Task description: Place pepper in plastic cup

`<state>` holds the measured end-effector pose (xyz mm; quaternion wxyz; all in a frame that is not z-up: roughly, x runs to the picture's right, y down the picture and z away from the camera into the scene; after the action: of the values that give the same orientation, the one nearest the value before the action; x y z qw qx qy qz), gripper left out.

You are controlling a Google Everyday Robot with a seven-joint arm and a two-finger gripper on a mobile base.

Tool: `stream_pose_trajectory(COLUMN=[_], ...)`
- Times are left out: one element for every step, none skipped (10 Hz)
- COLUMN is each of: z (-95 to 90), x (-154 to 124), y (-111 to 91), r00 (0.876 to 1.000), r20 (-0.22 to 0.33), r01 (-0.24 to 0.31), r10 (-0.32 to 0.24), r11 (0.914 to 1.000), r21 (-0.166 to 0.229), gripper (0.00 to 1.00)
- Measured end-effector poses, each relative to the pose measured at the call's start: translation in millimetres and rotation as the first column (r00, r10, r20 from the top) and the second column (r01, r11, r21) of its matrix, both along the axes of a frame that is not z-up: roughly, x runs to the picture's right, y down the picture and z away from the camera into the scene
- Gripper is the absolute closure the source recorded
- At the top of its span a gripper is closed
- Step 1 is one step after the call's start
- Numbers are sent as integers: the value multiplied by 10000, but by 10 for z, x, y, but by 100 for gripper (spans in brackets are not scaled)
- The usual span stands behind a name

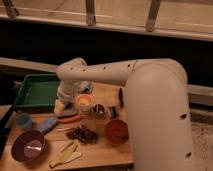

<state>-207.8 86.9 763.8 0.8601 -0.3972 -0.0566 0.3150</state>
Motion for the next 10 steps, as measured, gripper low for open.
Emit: stream_pose_trajectory(z=[15,27,57,95,116,127,123,122,125,124], x=[-7,-35,-23,23,53,82,68,66,72,70], y=[30,78,130,191,225,234,237,238,239,234], r00=[9999,9994,9989,9986,9986,9988,9987,9987,9987,9987], r20=[68,142,151,110,83,51,68,70,63,70], r01=[156,323,449,522,519,482,502,503,501,501], r10=[-156,-323,-448,-520,-517,-480,-500,-501,-500,-499], r11=[9999,9995,9990,9984,9983,9983,9983,9982,9982,9983], r21=[-3,-20,-85,-201,-277,-316,-313,-313,-316,-308], gripper=[32,32,32,32,32,32,32,32,32,32])
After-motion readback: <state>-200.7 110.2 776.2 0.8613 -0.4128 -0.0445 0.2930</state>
